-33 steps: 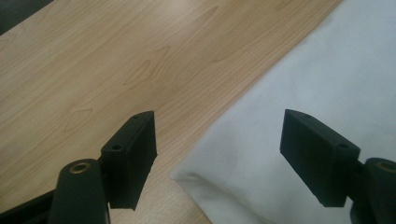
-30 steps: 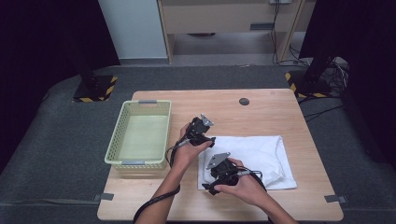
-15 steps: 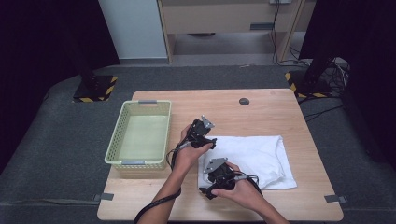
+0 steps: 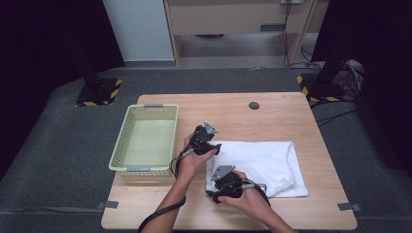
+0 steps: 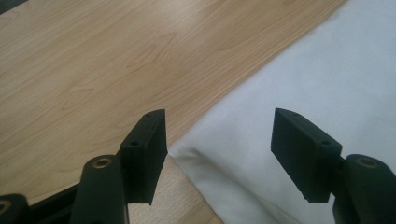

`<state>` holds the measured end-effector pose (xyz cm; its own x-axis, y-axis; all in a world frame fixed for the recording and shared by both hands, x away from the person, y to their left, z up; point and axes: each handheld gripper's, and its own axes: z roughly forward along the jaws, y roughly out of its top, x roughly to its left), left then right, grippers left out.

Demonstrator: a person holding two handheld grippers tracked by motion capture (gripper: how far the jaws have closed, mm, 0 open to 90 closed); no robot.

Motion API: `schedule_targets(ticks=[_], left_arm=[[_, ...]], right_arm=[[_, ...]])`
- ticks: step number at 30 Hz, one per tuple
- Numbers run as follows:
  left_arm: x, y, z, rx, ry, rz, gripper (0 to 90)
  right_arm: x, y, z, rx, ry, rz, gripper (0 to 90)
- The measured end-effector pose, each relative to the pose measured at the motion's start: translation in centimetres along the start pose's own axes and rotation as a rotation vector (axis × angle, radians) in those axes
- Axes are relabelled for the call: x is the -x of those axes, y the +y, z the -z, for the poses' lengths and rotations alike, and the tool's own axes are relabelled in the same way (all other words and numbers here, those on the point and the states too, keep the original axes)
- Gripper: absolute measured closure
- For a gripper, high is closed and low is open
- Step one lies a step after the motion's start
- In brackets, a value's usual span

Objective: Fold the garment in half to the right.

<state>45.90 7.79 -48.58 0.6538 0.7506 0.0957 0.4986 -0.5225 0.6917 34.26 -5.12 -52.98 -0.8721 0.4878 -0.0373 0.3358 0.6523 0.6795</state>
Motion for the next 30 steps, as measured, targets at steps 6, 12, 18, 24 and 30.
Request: schedule_targets(ticks=[6, 12, 18, 24, 30], left_arm=[[0.0, -0.2, -0.3, 0.032, -0.033, 0.074, 34.2], [0.1, 0.1, -1.1, 0.025, -0.015, 0.038, 33.9], [-0.7, -0.2, -2.4, 0.014, 0.027, 0.021, 35.1], [-1.1, -1.5, -4.2, -0.004, 0.03, 0.043, 35.7], [-1.6, -1.6, -4.6, -0.002, -0.004, 0.061, 34.9]], right_arm=[[0.6, -0.4, 0.4, 0.015, -0.052, -0.005, 70.6], [0.9, -0.7, 0.5, 0.026, -0.082, -0.026, 78.1], [1.0, -0.7, 0.5, 0.028, -0.098, -0.04, 78.1], [0.9, -1.0, 0.5, 0.044, -0.112, -0.05, 78.0], [0.8, -1.1, 0.6, 0.05, -0.115, -0.049, 78.0]])
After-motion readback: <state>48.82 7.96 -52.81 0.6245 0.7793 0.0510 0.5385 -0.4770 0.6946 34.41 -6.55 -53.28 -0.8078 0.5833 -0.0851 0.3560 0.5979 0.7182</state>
